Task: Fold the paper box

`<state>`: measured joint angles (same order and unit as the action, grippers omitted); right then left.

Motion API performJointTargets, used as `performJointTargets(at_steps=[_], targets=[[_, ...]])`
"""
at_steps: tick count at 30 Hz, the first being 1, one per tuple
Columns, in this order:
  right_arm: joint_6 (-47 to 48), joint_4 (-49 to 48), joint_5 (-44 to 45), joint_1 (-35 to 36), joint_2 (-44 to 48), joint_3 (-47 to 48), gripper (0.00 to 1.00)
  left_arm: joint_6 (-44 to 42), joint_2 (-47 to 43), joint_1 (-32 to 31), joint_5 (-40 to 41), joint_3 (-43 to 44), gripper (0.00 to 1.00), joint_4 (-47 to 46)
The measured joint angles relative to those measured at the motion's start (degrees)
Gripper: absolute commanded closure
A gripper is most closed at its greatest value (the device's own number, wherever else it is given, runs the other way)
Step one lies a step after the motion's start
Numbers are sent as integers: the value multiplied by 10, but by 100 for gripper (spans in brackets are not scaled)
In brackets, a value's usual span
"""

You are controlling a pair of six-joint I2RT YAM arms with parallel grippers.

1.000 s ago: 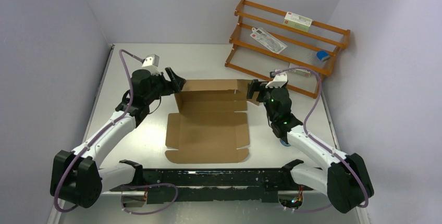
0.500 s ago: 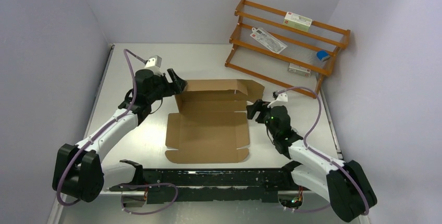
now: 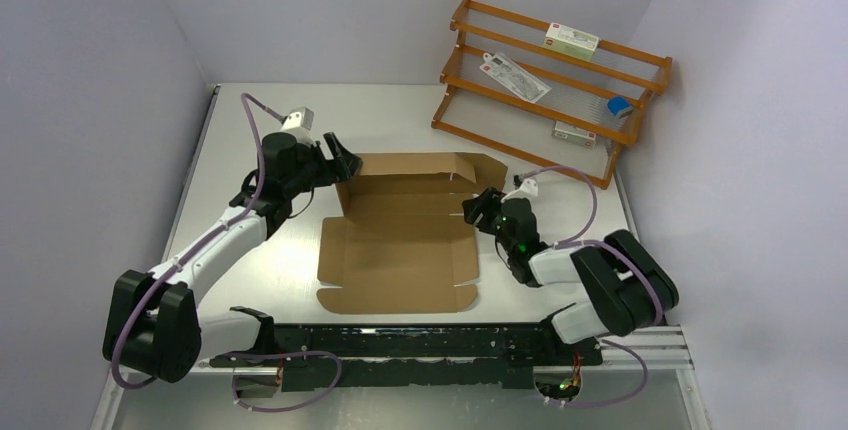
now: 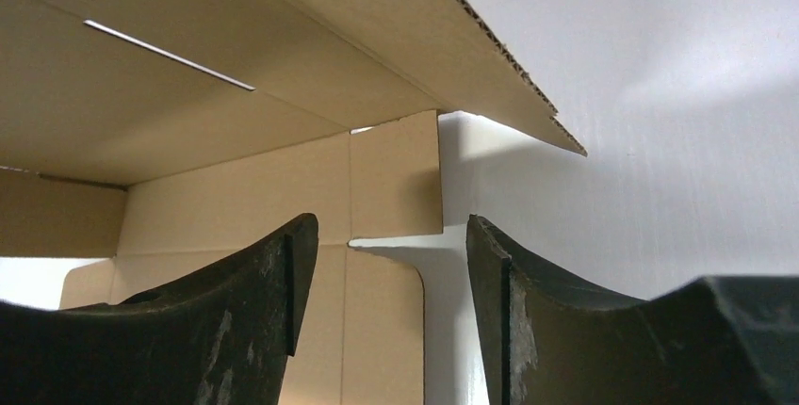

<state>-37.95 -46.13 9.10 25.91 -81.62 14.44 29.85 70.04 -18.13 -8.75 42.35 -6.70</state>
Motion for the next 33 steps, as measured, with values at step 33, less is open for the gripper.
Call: performJointTargets(at_steps=[33], targets=[[148,-209,-12,107,-136,36,51,2,12,-5,-20,0,18,-22]])
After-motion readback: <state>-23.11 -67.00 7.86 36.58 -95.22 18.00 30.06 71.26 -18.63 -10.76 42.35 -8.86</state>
